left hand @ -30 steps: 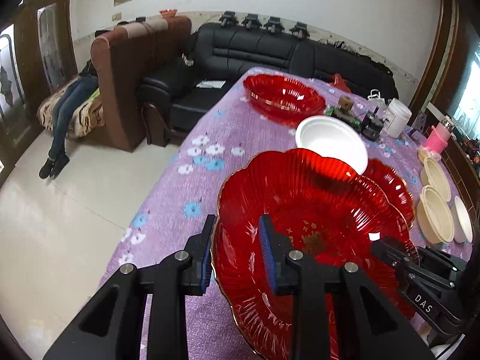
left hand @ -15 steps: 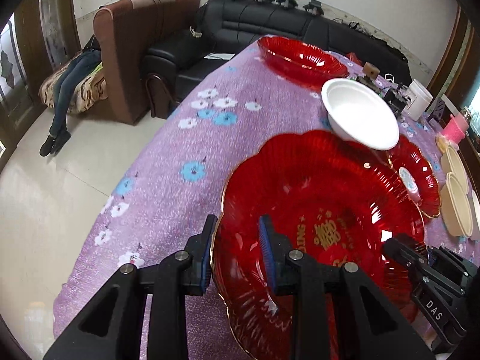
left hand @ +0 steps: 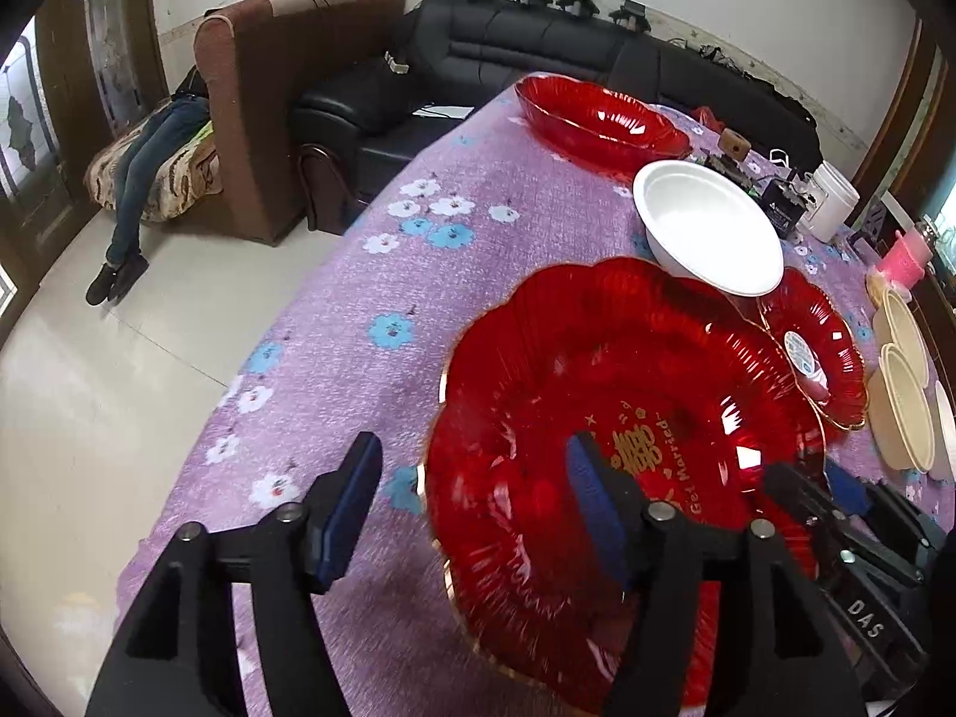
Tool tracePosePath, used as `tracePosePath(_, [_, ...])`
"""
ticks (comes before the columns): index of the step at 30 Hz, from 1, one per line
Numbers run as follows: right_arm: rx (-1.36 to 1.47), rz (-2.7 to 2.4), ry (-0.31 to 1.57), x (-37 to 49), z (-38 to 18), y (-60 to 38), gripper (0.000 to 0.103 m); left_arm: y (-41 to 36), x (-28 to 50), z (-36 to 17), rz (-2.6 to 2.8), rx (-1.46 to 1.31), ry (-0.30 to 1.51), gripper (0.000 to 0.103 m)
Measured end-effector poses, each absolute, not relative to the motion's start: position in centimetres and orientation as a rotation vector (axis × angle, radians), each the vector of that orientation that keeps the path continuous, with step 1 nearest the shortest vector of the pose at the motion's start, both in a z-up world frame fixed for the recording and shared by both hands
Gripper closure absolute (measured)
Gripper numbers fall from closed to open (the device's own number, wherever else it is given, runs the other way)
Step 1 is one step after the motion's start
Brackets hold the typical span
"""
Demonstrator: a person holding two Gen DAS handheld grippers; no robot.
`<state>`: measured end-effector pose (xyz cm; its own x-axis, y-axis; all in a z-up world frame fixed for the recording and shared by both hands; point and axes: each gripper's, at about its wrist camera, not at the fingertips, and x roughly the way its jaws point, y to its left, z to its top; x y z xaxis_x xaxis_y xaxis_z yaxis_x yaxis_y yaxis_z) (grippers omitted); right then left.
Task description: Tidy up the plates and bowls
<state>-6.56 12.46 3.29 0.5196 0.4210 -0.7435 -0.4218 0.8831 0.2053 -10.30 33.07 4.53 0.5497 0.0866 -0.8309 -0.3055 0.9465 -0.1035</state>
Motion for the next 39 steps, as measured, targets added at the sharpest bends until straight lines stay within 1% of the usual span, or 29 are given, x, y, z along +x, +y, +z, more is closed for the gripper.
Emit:
tracePosePath(6, [0.027, 0.5, 0.82, -8.2, 5.5, 10.1, 0.051, 33.1, -13.0, 7.2, 0.283, -0.245, 0.895, 0.035])
tracePosePath(11, [0.083, 0.484, 0.784, -9.5, 7.0, 6.8, 0.05, 31.3, -15.8, 11.0, 0.28, -0.208, 0.762, 0.034])
tracePosePath(16, [0.114, 0.436, 0.721, -11.5, 9.2, 2.5, 0.048, 28.5, -18.6, 15.2, 0.224, -0.18, 0.639, 0.026])
tracePosePath(18, [0.126, 0.414, 0.7, -12.2, 10.0, 0.8, 0.044, 27.4, -19.1, 16.3, 0.196, -0.17, 0.616, 0.025])
tracePosePath(22, [0.145, 0.37, 0.662, -14.0, 11.9, -2.6, 0.043, 24.7, -20.7, 19.1, 0.108, -0.15, 0.573, 0.023])
tracePosePath(26, [0.141, 0.344, 0.618, -15.8, 14.8, -5.6, 0.043, 22.7, -22.2, 21.5, 0.033, -0.129, 0.545, 0.023])
tracePosePath(31, [0.129, 0.333, 0.527, -18.6, 20.9, -9.5, 0.043, 21.3, -24.2, 26.4, -0.072, -0.11, 0.493, 0.023])
tracePosePath(33, [0.138, 0.335, 0.502, -19.6, 23.3, -11.0, 0.038, 21.3, -25.0, 28.5, -0.106, -0.121, 0.474, 0.023])
tracePosePath(36, [0.17, 0.351, 0.468, -20.8, 26.5, -13.0, 0.037, 22.0, -26.0, 31.9, -0.121, -0.136, 0.434, 0.022])
tracePosePath(39, [0.222, 0.368, 0.456, -21.8, 29.0, -14.9, 0.037, 23.1, -26.8, 34.2, -0.127, -0.172, 0.399, 0.022])
